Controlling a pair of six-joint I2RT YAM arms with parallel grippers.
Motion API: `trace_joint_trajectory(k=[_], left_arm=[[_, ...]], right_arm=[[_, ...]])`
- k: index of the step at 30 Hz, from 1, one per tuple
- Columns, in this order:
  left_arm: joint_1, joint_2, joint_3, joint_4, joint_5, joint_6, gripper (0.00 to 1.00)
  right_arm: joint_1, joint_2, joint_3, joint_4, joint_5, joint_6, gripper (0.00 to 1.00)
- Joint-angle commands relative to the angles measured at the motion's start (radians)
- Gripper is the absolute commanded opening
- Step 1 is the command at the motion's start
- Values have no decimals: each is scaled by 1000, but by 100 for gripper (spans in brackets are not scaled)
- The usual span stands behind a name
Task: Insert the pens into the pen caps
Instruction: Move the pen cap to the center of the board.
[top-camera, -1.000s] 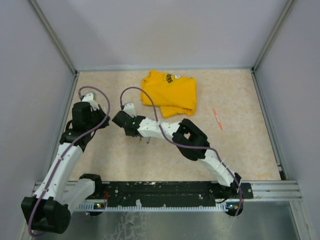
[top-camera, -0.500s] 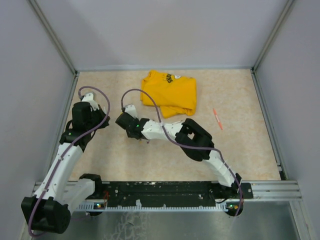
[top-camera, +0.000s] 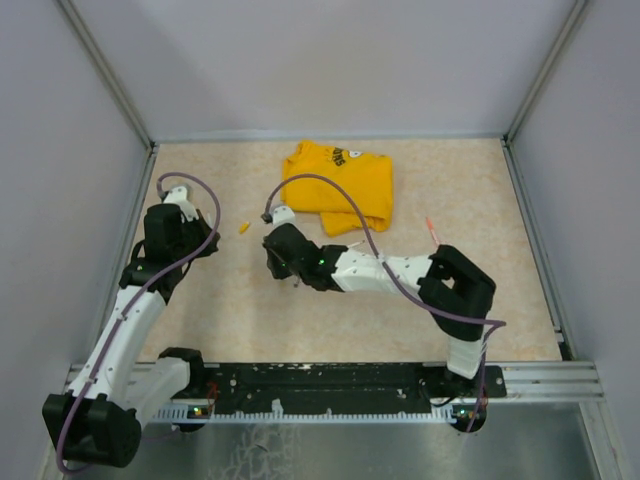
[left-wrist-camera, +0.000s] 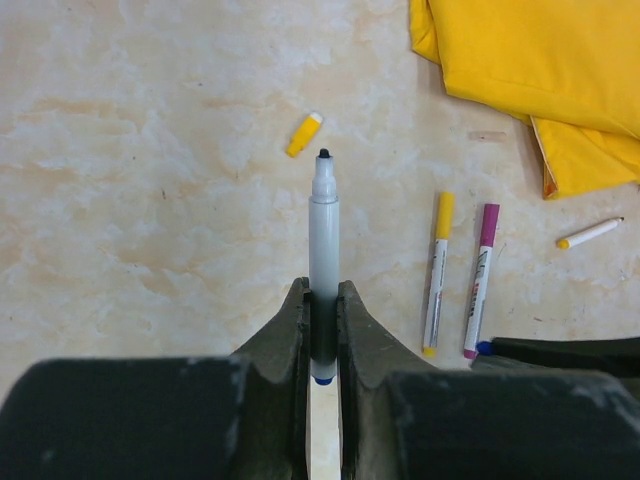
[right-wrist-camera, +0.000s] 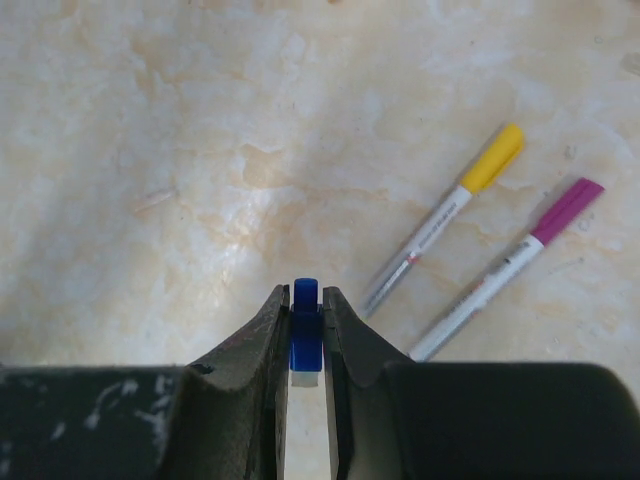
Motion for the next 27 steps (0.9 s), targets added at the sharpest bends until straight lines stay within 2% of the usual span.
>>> trace_joint_trajectory(k=[1,10,13,16,20,27], left_arm=[[5,-4,-8,25,48,36,0],[1,41,-5,60,313,90,0],[-20,54,-11,73,360,76,0],[-90,62,-7,74,329,62,0],[-240,68,-11,89,224,21,0],[-416,83,-23,121,186,0,0]], right_arm=[[-13,-163,-135,57,-9,-27,4],[-87,-474,-466,-63,-32,-38,4],[-111,-567,-558,-91,-25,-50,5],[-133,-637,-632,-101,-25,-58,5],[-138,-680,-687,-89,-34,-83,5],[-138,-608,-685,-80,-80,-136,10]])
